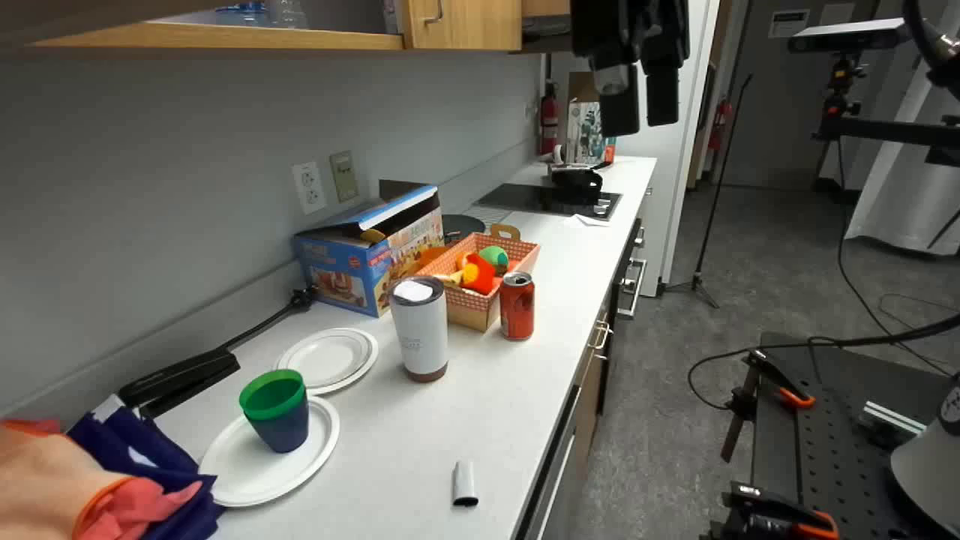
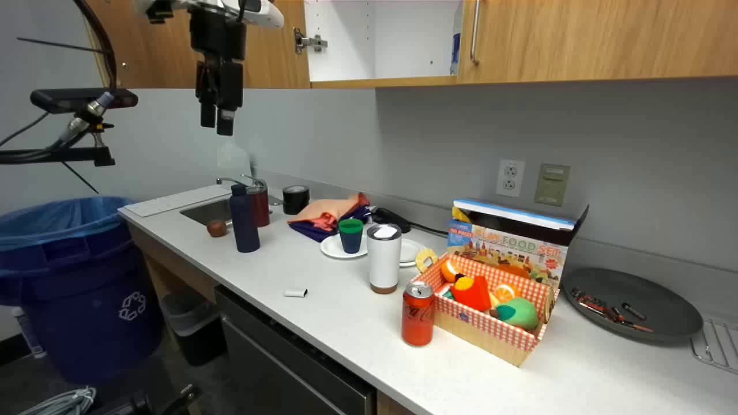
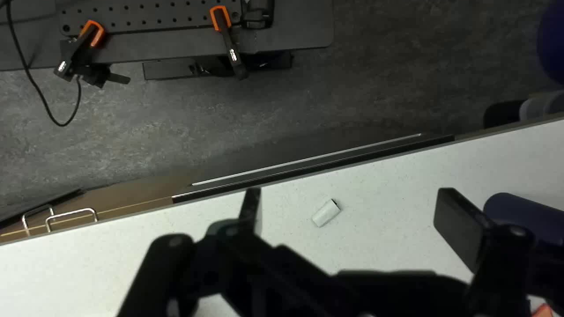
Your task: Close the left door of the top cabinet.
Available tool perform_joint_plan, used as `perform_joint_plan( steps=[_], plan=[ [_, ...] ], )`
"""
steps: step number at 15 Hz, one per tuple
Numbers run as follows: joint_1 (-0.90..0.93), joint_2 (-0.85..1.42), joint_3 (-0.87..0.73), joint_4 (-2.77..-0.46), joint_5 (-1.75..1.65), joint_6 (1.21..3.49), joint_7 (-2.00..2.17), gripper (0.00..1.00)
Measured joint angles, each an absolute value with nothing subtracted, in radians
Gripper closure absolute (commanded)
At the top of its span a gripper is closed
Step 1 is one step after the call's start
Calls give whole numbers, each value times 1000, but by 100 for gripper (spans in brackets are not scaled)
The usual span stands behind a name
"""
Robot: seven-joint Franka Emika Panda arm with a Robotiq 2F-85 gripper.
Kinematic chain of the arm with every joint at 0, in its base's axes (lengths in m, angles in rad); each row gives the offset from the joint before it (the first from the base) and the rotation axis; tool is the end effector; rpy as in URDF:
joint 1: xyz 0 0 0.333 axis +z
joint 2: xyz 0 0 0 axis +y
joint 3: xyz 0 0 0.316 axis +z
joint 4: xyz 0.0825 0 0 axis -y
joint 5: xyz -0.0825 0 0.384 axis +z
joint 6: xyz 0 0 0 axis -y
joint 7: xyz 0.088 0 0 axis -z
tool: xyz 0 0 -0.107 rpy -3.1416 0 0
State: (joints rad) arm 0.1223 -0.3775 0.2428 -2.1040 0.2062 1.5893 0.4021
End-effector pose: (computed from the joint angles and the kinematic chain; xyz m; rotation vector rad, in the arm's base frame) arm 0.3877 0.1851 0.5562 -3.0716 0.1214 0.2749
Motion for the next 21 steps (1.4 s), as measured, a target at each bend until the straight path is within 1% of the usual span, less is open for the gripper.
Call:
perform_joint_plan(
  steps=[16,21],
  plan=[
    [122,-377,243,-2104,206,1589,402,0],
    [122,-377,243,-2104,150,1589,398,0]
  ],
)
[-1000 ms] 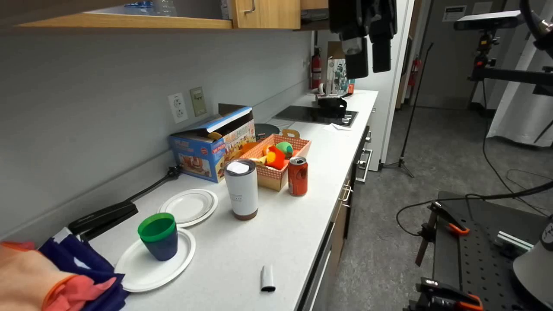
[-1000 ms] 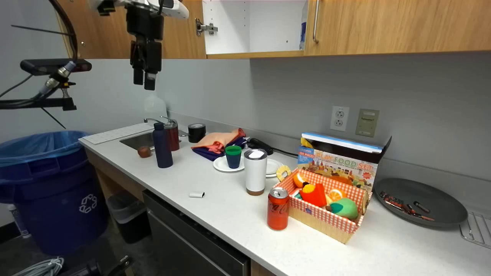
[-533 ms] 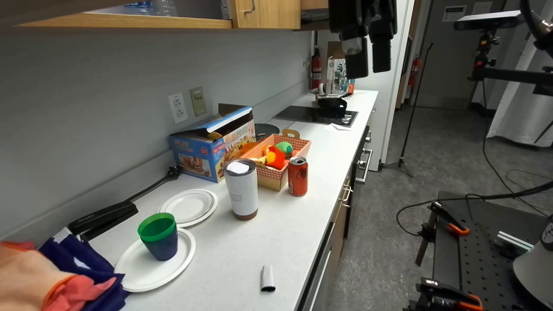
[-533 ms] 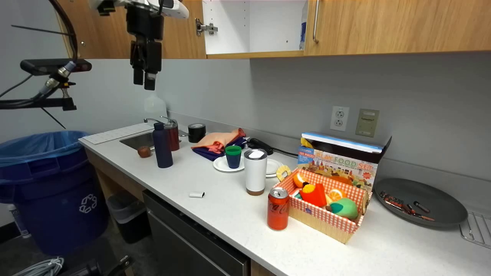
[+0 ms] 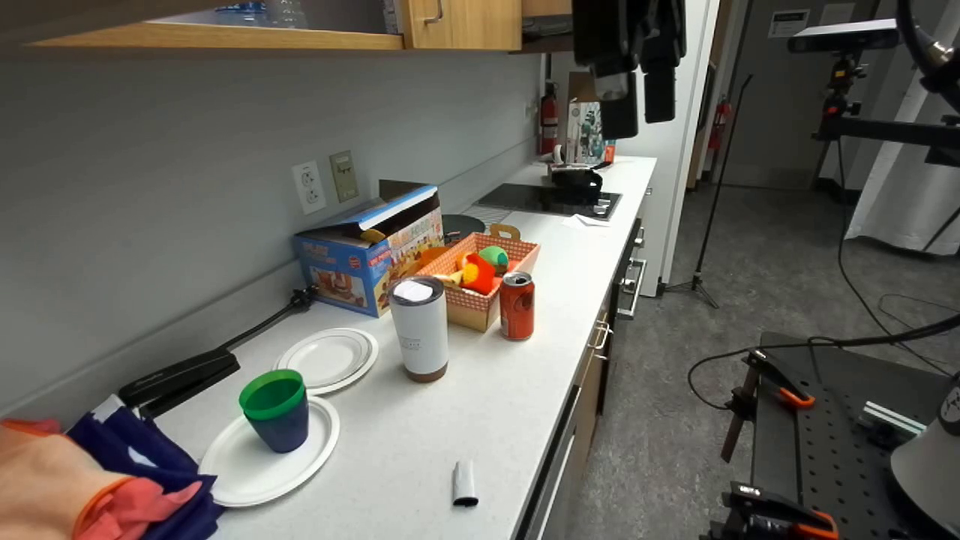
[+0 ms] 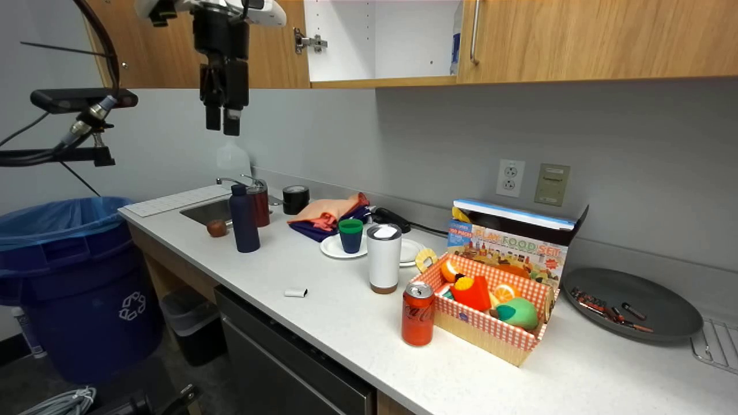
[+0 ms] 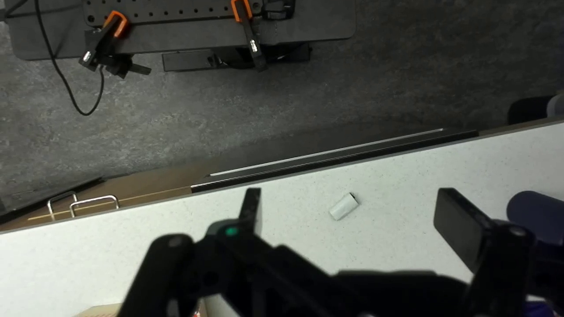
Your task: Close the left door of the top cabinet.
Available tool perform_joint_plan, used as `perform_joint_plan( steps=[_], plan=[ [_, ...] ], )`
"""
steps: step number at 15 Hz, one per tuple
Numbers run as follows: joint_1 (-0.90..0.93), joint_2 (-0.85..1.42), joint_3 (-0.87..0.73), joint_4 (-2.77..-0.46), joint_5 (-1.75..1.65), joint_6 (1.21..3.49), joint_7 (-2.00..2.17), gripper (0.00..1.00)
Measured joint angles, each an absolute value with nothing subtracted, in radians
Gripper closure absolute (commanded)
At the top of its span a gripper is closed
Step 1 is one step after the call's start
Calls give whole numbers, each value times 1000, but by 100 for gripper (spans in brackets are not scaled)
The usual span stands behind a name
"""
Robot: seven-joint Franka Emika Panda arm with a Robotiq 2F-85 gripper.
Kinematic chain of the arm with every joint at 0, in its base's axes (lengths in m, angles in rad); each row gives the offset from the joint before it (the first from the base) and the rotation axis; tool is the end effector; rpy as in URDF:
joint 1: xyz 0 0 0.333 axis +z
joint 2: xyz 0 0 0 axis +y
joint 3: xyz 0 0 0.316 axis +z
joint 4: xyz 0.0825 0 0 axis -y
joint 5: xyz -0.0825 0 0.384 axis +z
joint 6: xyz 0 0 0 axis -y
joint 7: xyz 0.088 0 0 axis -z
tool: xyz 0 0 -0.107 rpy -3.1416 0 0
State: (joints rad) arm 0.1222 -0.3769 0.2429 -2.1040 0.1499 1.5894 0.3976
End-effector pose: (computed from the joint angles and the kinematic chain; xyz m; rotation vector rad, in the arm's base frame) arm 0.3897 0.1795 0.5554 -3.1266 0.1085 0.2488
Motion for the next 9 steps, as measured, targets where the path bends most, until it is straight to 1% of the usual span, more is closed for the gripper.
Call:
perform_joint_plan(
  steps=[4,9],
  plan=[
    [123,-375,243,-2104,111,1589,343,0],
    [138,-369,239,-2104,112,1587,163,0]
  ],
)
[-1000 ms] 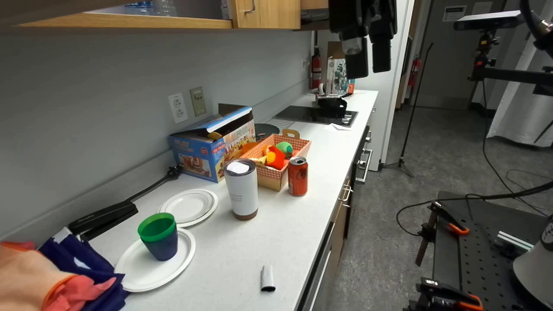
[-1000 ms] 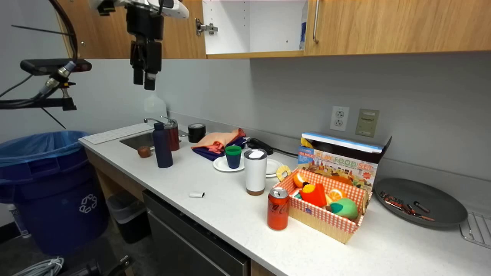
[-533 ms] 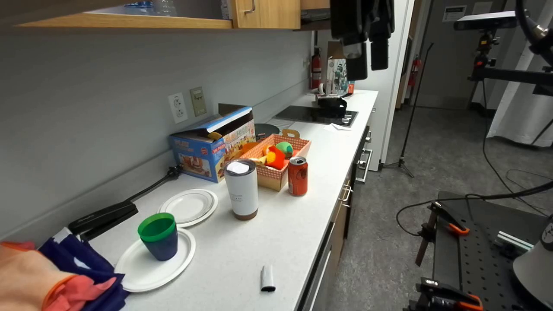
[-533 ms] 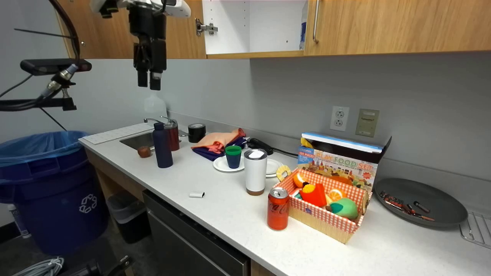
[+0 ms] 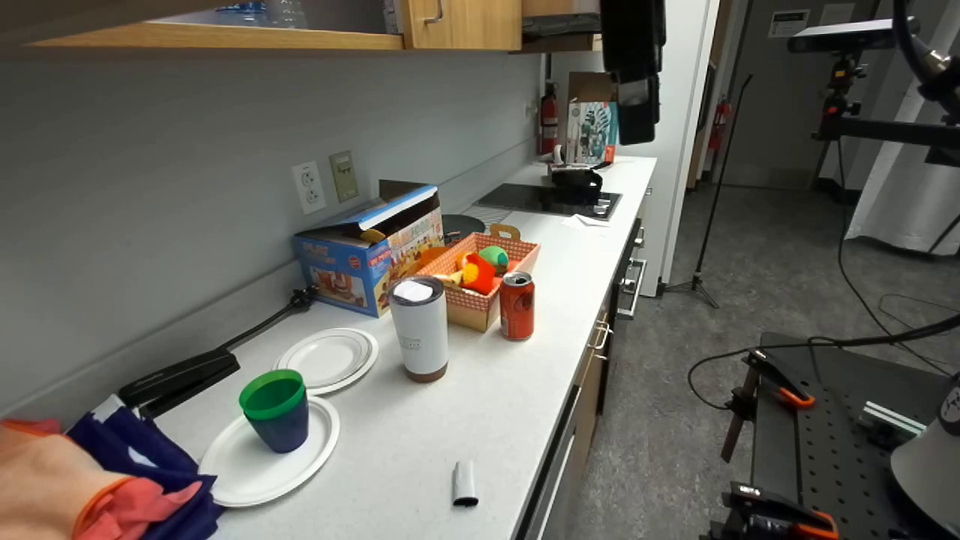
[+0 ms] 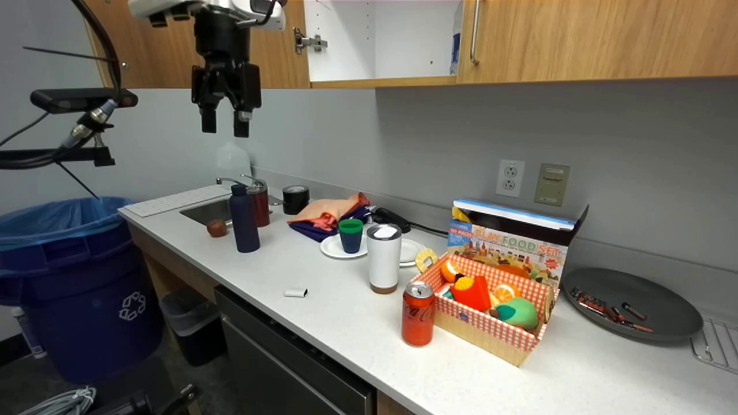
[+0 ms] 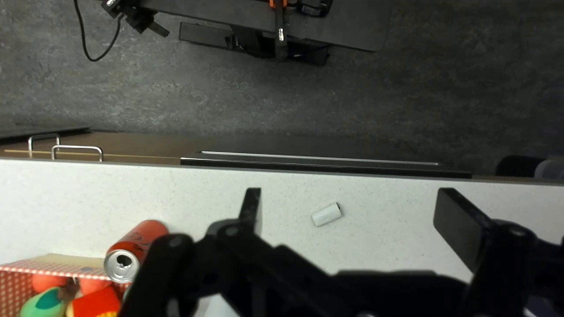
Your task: Close the left door of the top cabinet.
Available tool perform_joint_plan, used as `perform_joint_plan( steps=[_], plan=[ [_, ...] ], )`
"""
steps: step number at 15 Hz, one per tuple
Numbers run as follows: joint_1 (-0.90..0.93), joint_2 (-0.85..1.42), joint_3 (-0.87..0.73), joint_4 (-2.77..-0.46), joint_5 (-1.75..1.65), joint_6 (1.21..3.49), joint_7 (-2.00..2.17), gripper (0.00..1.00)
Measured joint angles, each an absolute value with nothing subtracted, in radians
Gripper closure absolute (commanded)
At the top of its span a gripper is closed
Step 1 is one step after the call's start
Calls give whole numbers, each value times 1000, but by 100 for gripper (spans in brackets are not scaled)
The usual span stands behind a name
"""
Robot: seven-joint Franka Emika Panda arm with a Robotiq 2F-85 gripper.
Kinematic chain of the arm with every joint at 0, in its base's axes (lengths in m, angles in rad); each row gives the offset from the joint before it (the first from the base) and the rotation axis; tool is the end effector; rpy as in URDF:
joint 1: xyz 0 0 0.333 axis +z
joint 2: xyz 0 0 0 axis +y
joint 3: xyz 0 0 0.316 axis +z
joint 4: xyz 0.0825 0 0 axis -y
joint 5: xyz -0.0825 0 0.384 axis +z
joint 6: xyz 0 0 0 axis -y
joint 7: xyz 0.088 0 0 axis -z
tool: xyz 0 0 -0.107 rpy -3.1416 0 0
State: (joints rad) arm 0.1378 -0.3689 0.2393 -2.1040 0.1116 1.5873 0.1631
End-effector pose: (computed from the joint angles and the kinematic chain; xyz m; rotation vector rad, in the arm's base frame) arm 0.3903 0.1803 0.5520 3.1034 0.2818 -0.2466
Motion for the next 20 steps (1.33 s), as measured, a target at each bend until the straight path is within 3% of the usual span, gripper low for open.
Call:
perform_joint_plan(
  steps=[20],
  plan=[
    [147,-352,239,-2104,90,1552,29,0]
  ],
)
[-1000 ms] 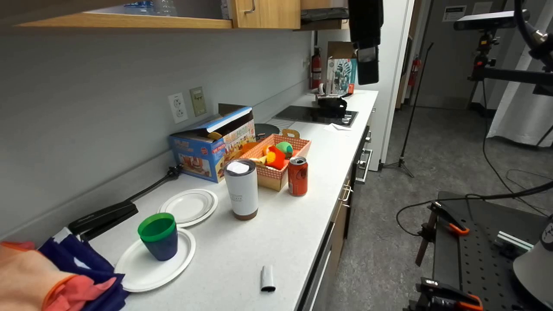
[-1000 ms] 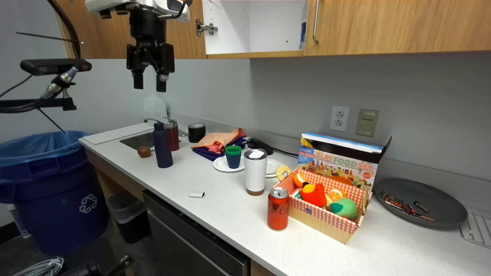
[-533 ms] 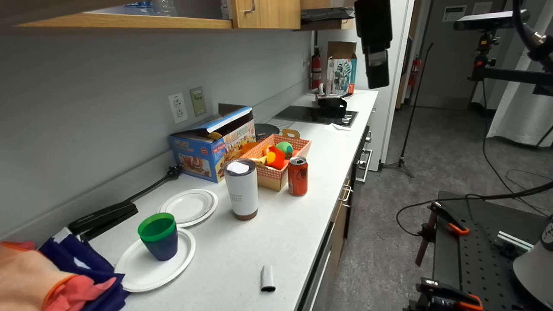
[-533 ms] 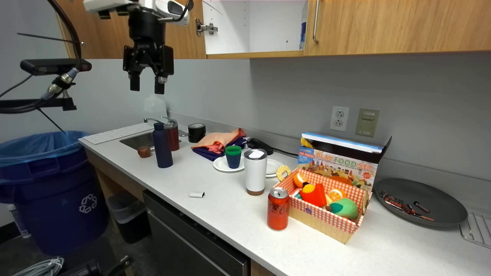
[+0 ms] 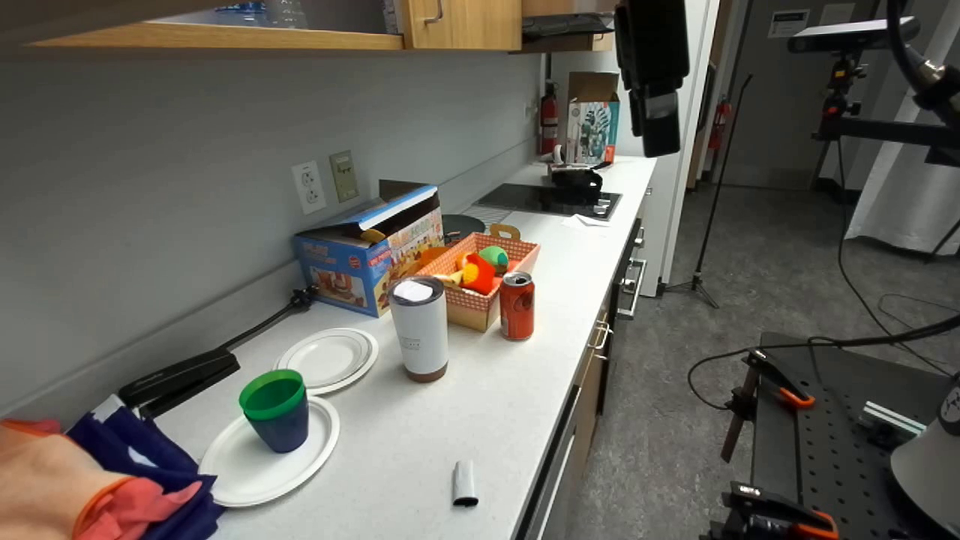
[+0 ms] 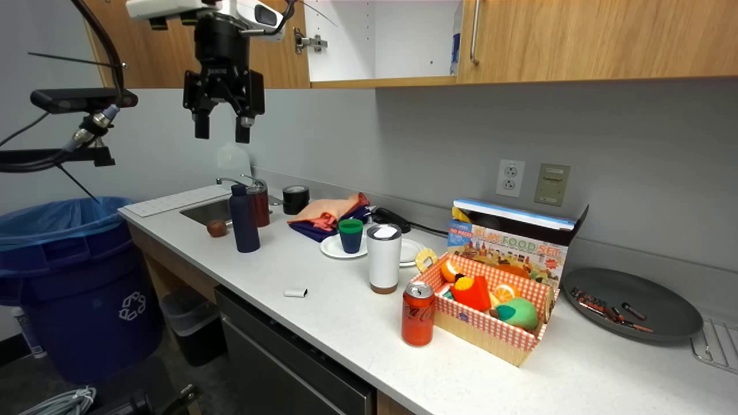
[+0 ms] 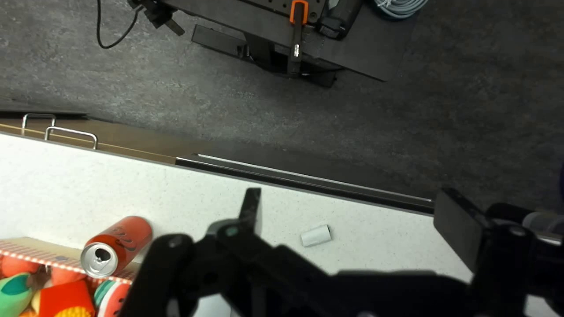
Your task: Close the left door of the top cabinet.
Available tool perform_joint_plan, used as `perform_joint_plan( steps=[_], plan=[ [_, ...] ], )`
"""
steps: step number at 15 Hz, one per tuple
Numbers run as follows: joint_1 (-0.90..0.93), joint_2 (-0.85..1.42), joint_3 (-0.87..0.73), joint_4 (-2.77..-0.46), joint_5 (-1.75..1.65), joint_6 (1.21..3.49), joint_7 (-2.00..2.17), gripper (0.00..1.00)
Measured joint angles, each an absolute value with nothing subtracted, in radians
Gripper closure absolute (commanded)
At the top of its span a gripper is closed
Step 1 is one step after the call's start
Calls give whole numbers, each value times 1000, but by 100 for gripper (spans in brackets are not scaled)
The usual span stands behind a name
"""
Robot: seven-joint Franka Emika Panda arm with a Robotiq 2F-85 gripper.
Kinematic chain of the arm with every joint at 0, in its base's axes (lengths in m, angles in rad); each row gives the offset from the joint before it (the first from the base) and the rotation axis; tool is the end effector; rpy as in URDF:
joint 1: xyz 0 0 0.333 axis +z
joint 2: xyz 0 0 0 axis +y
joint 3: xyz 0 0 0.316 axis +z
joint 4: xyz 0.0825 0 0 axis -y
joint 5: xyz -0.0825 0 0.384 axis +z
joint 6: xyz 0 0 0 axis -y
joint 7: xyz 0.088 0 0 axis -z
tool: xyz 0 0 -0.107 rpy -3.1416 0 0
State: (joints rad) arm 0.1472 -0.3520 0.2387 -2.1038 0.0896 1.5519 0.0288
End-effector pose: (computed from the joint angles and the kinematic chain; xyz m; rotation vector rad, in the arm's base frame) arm 0.3891 0.1806 0.5428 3.0505 0.5028 -0.3194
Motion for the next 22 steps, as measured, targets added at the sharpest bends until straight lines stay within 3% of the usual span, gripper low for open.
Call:
perform_joint_plan(
  steps=[13,22],
  plan=[
    [151,-352,239,-2105,69,1587,-15,0],
    [203,-353,217,-2170,90,1978,-277,0]
  ],
)
